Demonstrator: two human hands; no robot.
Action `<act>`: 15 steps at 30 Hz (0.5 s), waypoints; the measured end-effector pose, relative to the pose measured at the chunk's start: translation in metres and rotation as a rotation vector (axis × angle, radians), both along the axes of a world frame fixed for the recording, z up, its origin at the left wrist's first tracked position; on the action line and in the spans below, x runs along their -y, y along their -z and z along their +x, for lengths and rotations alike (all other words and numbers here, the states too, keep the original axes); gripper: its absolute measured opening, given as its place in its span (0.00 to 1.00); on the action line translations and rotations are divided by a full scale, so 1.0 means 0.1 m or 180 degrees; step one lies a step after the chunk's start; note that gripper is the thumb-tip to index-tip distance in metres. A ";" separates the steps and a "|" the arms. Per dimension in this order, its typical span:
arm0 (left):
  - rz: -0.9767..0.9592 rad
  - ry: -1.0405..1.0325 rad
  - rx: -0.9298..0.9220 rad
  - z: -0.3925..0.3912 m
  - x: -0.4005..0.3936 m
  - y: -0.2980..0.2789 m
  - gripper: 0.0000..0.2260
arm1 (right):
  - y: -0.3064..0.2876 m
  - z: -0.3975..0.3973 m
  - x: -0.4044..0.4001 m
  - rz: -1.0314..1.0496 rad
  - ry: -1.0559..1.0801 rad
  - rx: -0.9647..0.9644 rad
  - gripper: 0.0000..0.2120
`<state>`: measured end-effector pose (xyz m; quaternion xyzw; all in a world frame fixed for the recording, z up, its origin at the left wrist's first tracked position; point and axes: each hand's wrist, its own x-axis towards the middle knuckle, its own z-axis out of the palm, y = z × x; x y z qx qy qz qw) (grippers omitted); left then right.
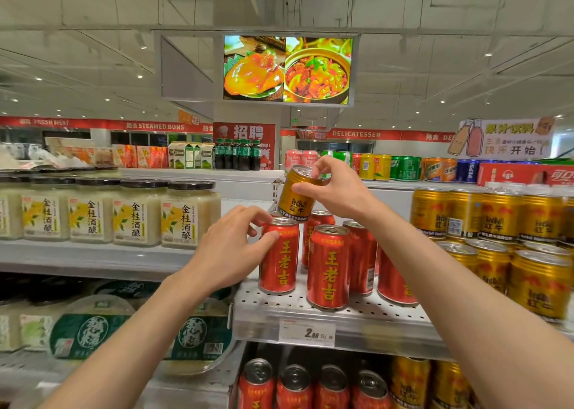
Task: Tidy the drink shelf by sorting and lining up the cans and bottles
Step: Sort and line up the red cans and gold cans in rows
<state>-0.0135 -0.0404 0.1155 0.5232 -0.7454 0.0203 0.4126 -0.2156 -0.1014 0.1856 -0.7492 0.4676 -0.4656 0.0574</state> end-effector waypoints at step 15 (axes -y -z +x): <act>-0.0297 0.0893 -0.0819 -0.36 -0.20 -0.04 0.22 | 0.16 -0.34 -0.89 0.0197 -0.0509 0.1553 0.15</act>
